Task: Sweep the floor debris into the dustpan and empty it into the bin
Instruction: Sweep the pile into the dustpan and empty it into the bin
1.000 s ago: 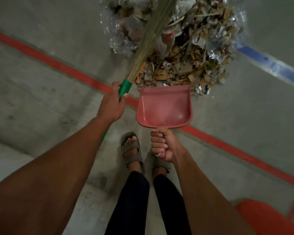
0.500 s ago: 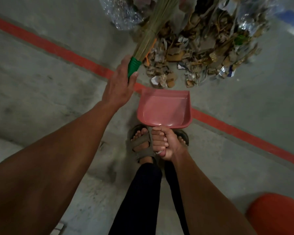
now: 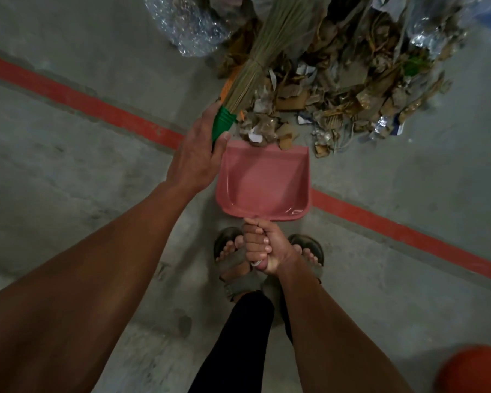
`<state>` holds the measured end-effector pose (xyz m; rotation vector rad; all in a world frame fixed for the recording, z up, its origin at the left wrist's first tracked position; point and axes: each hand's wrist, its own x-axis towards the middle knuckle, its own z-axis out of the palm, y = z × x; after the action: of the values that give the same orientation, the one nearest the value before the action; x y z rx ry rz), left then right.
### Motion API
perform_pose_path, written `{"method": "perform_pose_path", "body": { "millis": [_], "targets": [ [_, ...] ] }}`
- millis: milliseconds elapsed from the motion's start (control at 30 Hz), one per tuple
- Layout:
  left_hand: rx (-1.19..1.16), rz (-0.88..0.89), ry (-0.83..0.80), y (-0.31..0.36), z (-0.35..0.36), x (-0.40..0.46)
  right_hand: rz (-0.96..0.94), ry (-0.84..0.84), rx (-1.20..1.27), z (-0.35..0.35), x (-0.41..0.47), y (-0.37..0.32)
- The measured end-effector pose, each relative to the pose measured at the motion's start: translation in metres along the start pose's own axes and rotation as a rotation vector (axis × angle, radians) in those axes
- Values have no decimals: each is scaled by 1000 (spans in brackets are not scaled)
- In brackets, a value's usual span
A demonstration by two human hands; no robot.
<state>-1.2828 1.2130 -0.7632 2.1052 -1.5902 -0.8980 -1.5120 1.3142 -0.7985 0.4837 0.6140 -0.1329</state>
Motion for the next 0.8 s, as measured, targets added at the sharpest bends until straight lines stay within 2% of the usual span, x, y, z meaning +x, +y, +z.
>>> {"method": "perform_pose_path", "body": {
  "millis": [400, 600, 800],
  "targets": [
    [10, 51, 33, -14, 15, 47, -161, -55, -172, 53, 62, -142],
    [23, 62, 10, -14, 17, 59, -198, -79, -172, 60, 65, -160],
    [111, 29, -154, -27, 33, 58, -216, -35, -199, 55, 63, -155]
  ]
}}
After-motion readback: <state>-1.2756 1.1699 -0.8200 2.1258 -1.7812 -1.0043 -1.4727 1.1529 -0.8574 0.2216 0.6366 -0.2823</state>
